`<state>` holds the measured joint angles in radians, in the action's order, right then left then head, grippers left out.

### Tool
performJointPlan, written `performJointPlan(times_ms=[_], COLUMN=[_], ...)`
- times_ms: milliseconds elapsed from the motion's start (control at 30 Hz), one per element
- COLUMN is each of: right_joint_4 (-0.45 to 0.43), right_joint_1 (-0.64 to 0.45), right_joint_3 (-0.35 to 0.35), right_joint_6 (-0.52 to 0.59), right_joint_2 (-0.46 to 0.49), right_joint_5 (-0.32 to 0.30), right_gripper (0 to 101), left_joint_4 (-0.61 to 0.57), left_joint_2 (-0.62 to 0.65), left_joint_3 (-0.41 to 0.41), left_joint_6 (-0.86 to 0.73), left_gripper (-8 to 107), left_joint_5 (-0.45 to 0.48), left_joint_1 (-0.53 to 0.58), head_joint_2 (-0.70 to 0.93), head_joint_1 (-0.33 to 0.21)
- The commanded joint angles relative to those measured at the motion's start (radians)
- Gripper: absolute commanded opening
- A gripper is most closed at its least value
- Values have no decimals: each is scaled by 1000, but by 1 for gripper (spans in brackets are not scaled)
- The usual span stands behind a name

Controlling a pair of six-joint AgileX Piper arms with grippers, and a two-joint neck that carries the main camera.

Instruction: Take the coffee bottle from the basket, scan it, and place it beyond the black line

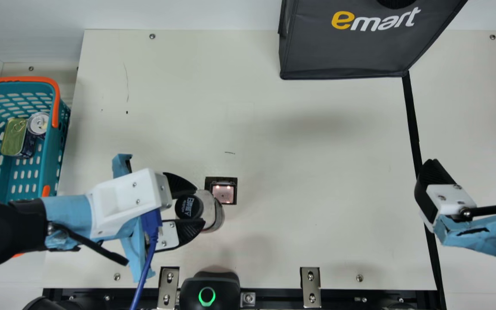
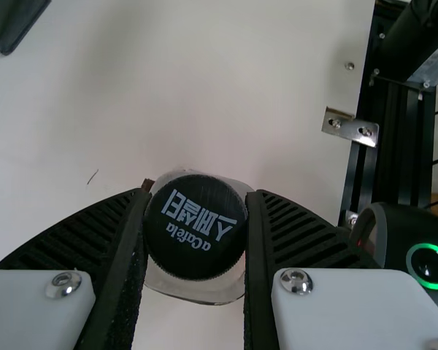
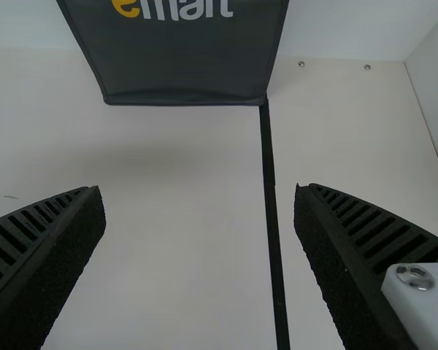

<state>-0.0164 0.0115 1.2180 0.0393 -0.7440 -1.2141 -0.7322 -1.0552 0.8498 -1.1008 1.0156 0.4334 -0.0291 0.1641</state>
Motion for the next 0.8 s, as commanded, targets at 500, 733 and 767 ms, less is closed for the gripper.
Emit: performJointPlan(times_ms=[500, 733, 767], right_joint_4=[0, 0, 0], right_joint_1=[0, 0, 0], right_joint_3=[0, 0, 0], right_joint_6=[0, 0, 0], right_joint_2=[0, 0, 0], right_joint_5=[0, 0, 0], right_gripper=[91, 91, 91], left_joint_4=[-18, -30, -31], left_joint_2=[-63, -122, -131], left_joint_3=[6, 52, 60], left_joint_6=[-48, -72, -74], left_gripper=[10, 10, 10], left_joint_5=[-77, -111, -116], left_joint_1=[11, 25, 29], head_joint_2=[2, 2, 2], head_joint_1=[-26, -26, -26])
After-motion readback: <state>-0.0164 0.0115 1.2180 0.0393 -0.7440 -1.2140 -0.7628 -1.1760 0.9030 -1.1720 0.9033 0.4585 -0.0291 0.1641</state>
